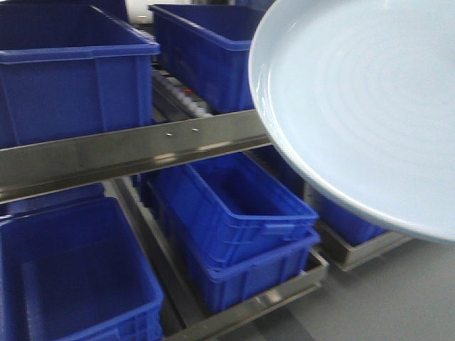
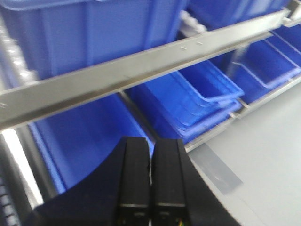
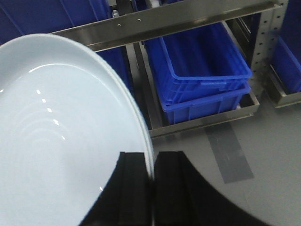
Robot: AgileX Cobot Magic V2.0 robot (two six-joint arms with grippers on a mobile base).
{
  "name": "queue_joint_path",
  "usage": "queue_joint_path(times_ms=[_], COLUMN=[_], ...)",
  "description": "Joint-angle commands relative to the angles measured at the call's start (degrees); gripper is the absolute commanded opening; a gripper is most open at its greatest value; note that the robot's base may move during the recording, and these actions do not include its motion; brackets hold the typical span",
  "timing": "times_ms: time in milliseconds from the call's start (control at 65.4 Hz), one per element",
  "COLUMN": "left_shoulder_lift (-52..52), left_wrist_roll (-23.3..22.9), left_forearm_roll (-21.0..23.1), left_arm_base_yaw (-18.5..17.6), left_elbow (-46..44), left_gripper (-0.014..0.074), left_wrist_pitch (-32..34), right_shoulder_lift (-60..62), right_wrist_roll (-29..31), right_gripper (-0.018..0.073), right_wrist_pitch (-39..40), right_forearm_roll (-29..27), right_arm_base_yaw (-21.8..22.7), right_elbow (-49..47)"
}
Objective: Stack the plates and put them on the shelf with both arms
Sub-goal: 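Position the held plates above the open blue bin on the shelf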
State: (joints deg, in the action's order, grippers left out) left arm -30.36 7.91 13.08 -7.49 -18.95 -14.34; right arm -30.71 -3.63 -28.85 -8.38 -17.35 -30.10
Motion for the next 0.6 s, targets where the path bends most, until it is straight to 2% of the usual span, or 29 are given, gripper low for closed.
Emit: queue_joint_path(times_ms=[0,581], left_shoulder_lift=[-0.5,-0.5], left_wrist_roll=[-0.1,-0.1], left_forearm_roll=[0.2,0.2], left_arm_base_yaw=[-0.3,-0.3], left_elbow=[-1.7,-1.7], left_gripper=[0.0088,0.0088], left_wrist_pitch=[4.9,4.9], right_shoulder_lift=[0.1,0.1], right_wrist_roll=[0.2,0.2], right_gripper=[0.0015,0.0015], right_wrist_pitch=[5.4,5.4], right_forearm_roll=[-0.4,-0.4], right_arm_base_yaw=[0.3,0.3], right_elbow=[-1.7,-1.7])
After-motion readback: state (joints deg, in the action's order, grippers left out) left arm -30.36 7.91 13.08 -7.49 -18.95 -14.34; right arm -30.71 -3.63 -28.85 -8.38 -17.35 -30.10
